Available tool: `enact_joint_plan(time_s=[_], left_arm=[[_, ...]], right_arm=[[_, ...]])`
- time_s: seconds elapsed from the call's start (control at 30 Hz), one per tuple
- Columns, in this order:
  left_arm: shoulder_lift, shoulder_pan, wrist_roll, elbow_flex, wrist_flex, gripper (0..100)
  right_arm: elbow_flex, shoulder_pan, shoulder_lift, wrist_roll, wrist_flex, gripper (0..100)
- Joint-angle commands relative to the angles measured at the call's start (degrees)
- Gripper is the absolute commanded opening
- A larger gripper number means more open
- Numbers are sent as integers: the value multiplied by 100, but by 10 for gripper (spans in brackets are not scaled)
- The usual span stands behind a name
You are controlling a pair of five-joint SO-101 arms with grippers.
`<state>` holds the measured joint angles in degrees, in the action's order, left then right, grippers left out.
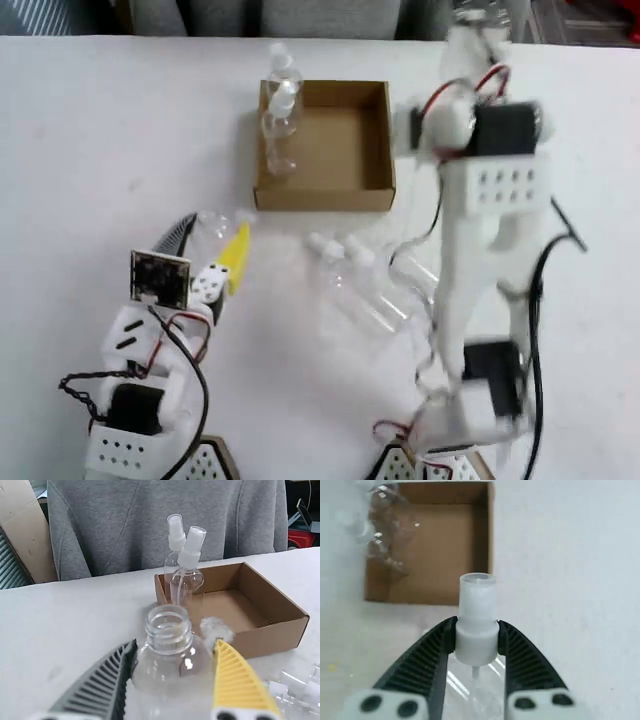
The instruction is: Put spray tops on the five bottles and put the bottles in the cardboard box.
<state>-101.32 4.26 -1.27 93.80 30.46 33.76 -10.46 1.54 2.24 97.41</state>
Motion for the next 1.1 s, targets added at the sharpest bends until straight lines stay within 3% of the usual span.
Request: enact_joint_plan(time_s=[0.0,0.33,0.67,0.9,1.07], left_arm=[[-154,154,-88,-123,79,20],[-154,778,-97,-132,457,20],[-163,1982,-97,-510,1398,20],[-171,2079,-97,-510,1327,20],[-171,2026,-97,-466,1125,20]], right_arm=[[-659,-602,1323,97,-312,18],[-2505,-1798,3196,114,-2255,16],[-4677,-1930,4708,53,-4541,17],[-6356,-1991,5666,53,-5991,18],[-7358,-2501,6105,62,-6791,17]])
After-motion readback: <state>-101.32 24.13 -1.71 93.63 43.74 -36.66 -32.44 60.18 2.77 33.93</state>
